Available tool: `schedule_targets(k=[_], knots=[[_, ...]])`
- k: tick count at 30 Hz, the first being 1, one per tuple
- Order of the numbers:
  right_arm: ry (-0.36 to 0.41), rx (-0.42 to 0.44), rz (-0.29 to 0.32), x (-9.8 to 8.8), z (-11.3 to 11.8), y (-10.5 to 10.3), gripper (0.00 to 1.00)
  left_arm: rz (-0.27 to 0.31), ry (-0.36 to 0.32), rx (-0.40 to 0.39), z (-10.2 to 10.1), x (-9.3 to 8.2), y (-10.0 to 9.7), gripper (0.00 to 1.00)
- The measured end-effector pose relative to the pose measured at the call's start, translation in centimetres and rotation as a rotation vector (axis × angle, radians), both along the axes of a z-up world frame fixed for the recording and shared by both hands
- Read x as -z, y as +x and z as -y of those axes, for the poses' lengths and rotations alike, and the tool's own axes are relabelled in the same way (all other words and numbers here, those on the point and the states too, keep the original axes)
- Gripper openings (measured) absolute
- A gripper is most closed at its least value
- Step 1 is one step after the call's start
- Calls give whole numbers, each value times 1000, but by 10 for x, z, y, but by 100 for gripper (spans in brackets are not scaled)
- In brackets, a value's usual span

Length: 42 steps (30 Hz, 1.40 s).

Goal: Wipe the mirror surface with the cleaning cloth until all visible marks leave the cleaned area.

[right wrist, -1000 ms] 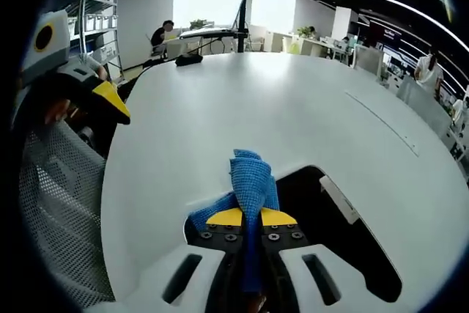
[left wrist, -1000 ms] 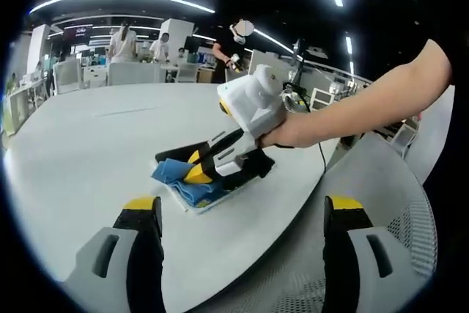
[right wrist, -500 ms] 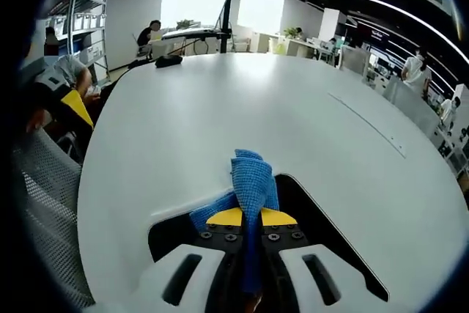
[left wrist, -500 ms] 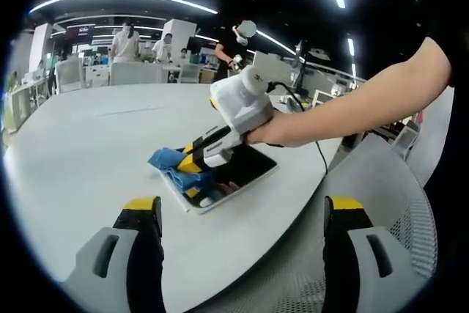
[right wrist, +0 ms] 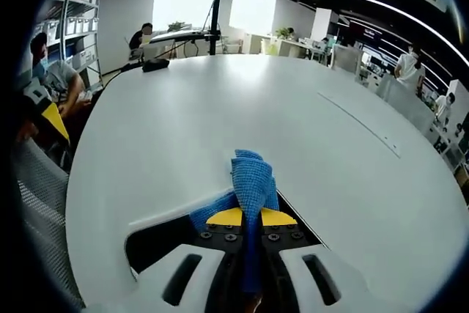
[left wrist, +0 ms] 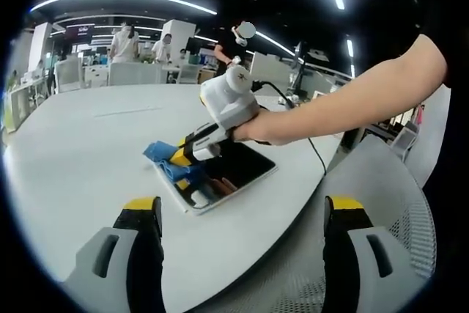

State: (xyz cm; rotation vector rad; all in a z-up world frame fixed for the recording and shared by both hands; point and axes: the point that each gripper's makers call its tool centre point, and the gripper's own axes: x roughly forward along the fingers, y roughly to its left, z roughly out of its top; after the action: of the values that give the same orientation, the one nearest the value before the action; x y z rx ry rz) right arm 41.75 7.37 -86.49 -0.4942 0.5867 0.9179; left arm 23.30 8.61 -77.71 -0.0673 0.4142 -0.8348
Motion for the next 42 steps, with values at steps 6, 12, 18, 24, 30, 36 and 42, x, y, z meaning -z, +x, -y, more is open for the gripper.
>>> schedule_targets(k=[6,12,18,24,30,36,42], knots=[[4,55,16,0,1,14,0,-3,-6,3,1,0,0,90],[15,56,10,1,2,17,0,-3,-7,3,2,0,0,90],[33,75,3,1,3,17,0,-1,-11,-1,2,0,1,90],[37,64,-13,1,4,17,0,-6,-7,-10,0,1,2,90],[34,64,-14,1,6,15,0,-9,-3,-14,-1,2,3,91],[1,50,1,2,13,14,0,-15,5,-11,-1,4,2,91],[-2,64,-7,3,24,16,0,-15,6,-6,-1,4,2,91]])
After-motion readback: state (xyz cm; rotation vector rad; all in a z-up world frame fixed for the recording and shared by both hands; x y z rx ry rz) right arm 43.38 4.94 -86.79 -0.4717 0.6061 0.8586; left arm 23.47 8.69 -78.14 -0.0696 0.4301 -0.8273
